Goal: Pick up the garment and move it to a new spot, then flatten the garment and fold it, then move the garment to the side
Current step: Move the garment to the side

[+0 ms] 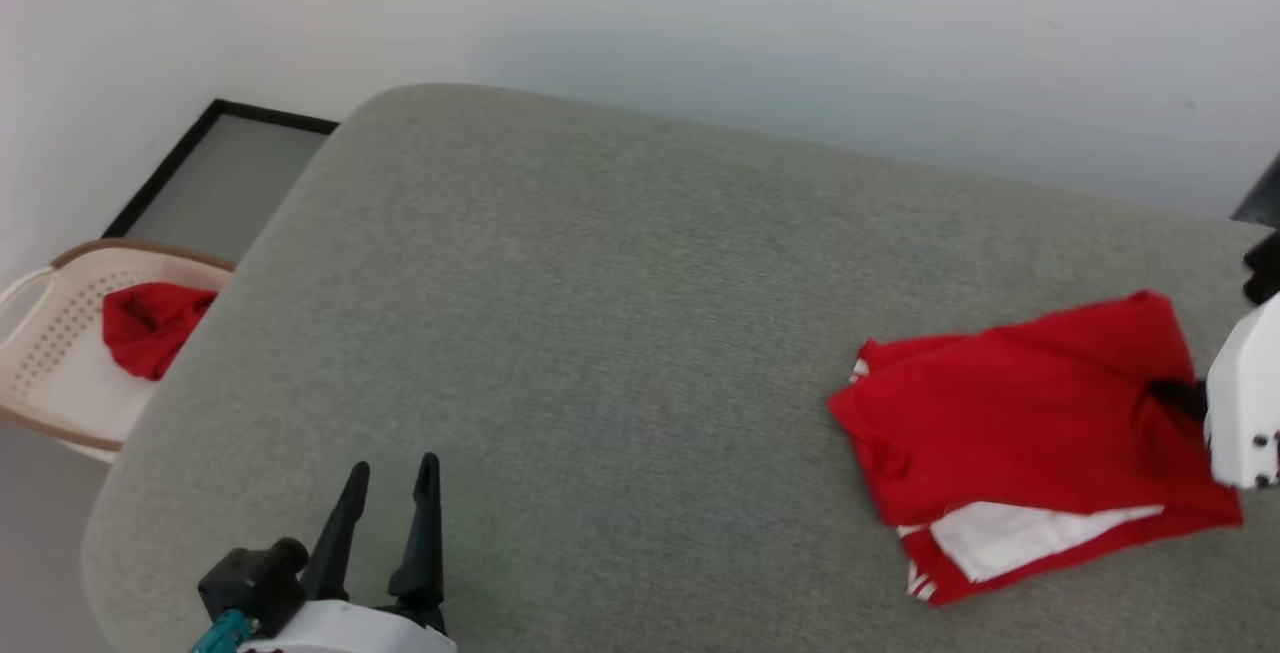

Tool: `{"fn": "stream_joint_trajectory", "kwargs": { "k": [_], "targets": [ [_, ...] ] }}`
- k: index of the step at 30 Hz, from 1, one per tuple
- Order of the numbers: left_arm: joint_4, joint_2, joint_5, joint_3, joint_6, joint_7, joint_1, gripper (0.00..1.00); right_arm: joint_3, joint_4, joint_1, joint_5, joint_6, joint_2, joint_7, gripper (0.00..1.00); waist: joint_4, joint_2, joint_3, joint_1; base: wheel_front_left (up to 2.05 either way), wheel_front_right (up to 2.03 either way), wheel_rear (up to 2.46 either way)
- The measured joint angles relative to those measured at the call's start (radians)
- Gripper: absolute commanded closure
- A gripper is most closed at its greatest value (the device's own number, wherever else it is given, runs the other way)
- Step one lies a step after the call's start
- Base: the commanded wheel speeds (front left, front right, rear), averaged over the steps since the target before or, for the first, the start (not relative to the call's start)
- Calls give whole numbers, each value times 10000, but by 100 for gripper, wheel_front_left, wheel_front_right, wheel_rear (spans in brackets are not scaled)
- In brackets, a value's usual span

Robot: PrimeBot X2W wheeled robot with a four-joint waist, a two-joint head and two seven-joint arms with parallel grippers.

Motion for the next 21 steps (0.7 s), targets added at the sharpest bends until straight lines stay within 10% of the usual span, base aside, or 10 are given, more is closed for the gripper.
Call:
{"fn": "stream_joint_trajectory", "kwargs": {
  "k": [21],
  "targets": [
    [-545, 157, 341, -387, 0, 0, -1133, 0, 186, 675, -2106, -1183, 0, -2516, -1016, 100, -1229, 0, 1160, 0, 0, 0, 0]
  ]
}}
